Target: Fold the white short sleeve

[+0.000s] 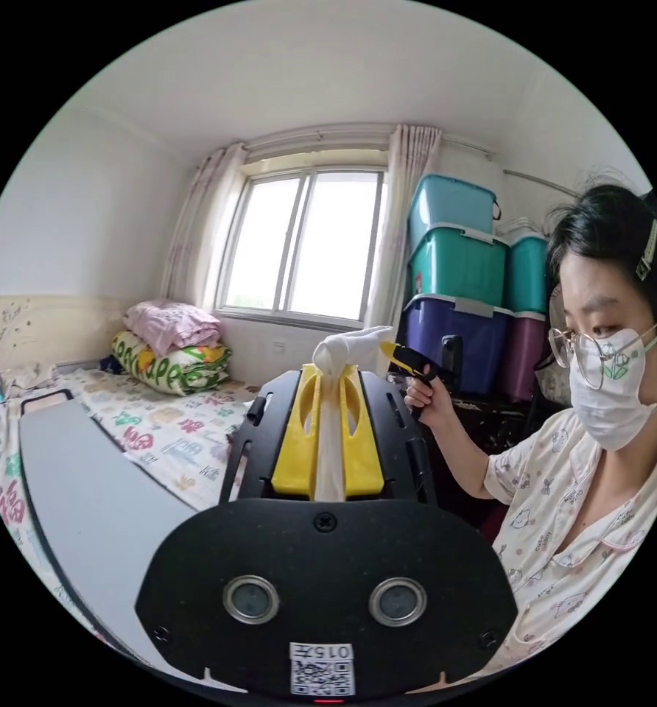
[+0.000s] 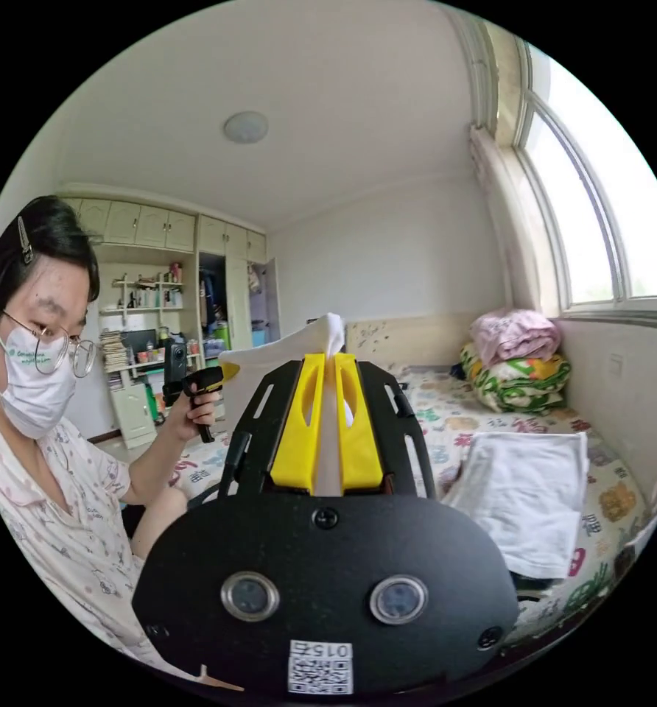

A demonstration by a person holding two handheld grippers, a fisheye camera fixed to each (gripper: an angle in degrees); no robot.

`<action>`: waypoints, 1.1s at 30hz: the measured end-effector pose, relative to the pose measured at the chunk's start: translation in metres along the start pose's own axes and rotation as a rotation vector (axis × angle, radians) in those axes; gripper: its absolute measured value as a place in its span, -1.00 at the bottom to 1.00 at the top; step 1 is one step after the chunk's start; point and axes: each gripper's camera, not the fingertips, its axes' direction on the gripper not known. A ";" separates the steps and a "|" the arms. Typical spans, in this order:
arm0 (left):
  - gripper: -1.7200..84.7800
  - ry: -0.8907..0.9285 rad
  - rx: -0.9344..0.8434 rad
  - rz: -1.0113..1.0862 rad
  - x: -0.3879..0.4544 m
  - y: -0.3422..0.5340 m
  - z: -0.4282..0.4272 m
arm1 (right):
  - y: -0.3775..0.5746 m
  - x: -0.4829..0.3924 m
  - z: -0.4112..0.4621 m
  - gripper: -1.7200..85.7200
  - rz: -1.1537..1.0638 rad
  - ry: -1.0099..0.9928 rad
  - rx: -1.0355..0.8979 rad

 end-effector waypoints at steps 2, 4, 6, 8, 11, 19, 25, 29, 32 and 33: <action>-0.90 0.056 0.006 0.009 0.002 -0.034 0.047 | -0.016 0.007 -0.032 -0.94 0.003 0.076 0.020; -0.90 0.095 0.012 0.002 0.002 -0.056 0.081 | -0.026 0.015 -0.047 -0.94 0.013 0.149 0.016; -0.89 0.113 0.024 -0.003 0.002 -0.076 0.114 | -0.032 0.022 -0.058 -0.94 0.018 0.213 0.030; -0.89 0.121 0.019 0.000 0.000 -0.102 0.156 | -0.039 0.034 -0.065 -0.94 0.013 0.291 0.044; -0.89 0.118 -0.009 -0.010 -0.012 -0.132 0.211 | -0.049 0.060 -0.057 -0.94 0.019 0.376 0.045; -0.88 -0.154 -0.129 -0.031 -0.079 -0.172 0.371 | -0.046 0.207 0.059 -0.94 0.203 0.537 -0.116; -0.87 -0.337 -0.413 0.003 -0.128 -0.157 0.507 | -0.001 0.315 0.184 -0.93 0.256 0.758 -0.490; -0.85 -0.293 -0.446 -0.094 -0.158 -0.139 0.554 | 0.039 0.358 0.218 -0.92 0.259 0.832 -0.634; -0.84 -0.241 -0.373 -0.199 -0.164 -0.133 0.562 | 0.055 0.365 0.231 -0.91 0.197 0.889 -0.696; -0.84 -0.226 -0.363 -0.230 -0.166 -0.132 0.563 | 0.057 0.366 0.234 -0.91 0.182 0.897 -0.712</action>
